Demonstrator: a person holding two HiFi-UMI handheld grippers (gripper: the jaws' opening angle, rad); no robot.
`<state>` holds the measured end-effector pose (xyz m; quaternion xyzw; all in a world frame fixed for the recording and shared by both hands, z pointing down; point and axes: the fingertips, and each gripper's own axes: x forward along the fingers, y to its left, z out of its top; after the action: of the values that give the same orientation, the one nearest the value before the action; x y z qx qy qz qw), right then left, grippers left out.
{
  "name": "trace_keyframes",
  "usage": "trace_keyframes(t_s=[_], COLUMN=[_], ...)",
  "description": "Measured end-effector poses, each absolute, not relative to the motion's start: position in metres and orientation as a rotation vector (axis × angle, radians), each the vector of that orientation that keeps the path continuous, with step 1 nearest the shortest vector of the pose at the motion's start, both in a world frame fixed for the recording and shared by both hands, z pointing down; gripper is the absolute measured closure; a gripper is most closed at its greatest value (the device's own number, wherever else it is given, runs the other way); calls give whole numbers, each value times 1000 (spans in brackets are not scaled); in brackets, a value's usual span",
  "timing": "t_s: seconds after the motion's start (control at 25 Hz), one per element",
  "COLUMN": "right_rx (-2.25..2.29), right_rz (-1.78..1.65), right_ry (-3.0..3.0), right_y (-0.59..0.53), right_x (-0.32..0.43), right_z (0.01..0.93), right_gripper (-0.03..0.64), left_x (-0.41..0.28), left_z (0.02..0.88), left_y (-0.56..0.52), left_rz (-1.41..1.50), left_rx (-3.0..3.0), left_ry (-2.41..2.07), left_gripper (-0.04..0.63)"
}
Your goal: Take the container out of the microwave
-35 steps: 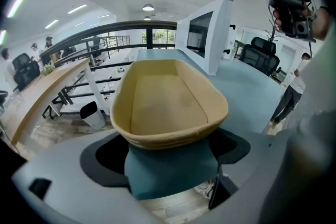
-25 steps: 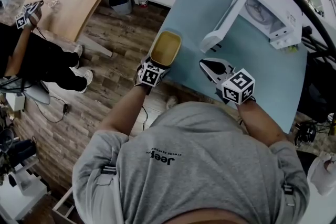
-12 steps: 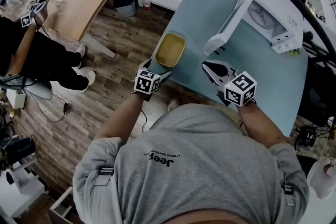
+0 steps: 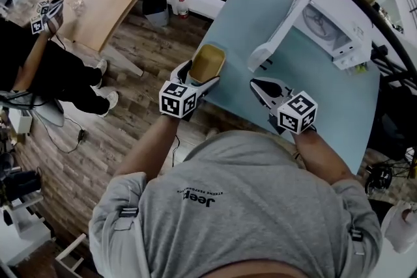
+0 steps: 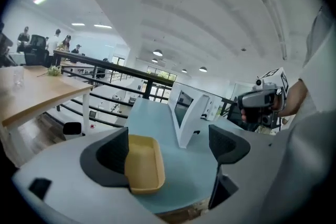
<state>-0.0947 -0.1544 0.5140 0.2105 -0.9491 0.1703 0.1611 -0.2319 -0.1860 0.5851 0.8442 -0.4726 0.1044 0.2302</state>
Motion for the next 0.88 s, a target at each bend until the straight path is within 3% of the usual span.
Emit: trace_keyframes(t_s=[0.52,0.88], right_rx=[700,969], right_rz=[408,461], right_ry=[-2785,-2769], right_y=[-131,-106], right_x=[74,203], right_z=[477,475], right_gripper=[598,598], left_x=[-41,87], left_z=[489,466], left_y=[-152,-133], left_rz=[182,227], left_rx=[2520,2656], left_ry=[-1185,-999], left_gripper=[114,292])
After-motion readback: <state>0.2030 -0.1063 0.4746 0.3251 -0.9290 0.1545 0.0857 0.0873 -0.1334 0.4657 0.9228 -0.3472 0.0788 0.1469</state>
